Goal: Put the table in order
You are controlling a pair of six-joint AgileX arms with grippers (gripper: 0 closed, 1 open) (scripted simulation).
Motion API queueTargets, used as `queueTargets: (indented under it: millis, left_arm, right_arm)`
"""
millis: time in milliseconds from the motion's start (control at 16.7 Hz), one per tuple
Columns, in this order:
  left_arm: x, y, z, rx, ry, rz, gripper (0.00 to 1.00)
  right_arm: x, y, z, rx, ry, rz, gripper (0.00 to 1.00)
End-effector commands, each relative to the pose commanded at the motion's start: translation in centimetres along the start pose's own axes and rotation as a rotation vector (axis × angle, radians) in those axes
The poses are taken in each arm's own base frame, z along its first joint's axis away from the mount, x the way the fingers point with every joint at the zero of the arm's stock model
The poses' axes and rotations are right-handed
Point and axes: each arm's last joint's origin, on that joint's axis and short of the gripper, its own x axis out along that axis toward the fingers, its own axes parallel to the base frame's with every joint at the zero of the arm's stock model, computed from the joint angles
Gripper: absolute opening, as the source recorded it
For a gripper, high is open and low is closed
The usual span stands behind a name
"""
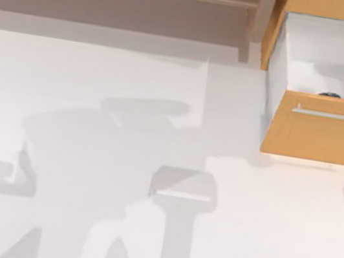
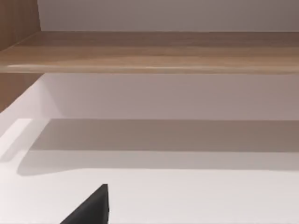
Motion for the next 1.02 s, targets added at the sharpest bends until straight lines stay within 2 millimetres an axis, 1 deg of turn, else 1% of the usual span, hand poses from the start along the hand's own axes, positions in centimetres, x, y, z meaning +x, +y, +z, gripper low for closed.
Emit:
queueTargets:
  millis: [120,240,360,480,540,660,1020]
  left_arm:
    - [0.0,0.0,0.0,0.000,0.000,0.000,1.00]
    - [0.0,0.0,0.0,0.000,0.000,0.000,1.00]
    - [0.0,0.0,0.0,0.000,0.000,0.000,1.00]
    - [0.0,0.0,0.0,0.000,0.000,0.000,1.00]
    - [0.0,0.0,0.0,0.000,0.000,0.000,1.00]
    - [0.0,0.0,0.0,0.000,0.000,0.000,1.00]
    - [0.0,0.0,0.0,0.000,0.000,0.000,1.00]
  right_arm:
    - [4.3,0.4,2.3,-0.020,0.121,0.017,1.00]
    - [8.4,0.8,3.7,-0.036,0.227,0.030,1.00]
    - [12.1,1.1,4.2,-0.048,0.318,0.041,1.00]
    - [14.9,1.3,4.2,-0.053,0.389,0.048,1.00]
    - [15.9,1.3,4.1,-0.053,0.415,0.051,1.00]
    - [17.0,1.3,4.0,-0.052,0.444,0.053,1.00]
    - [17.3,1.1,4.0,-0.048,0.449,0.052,1.00]
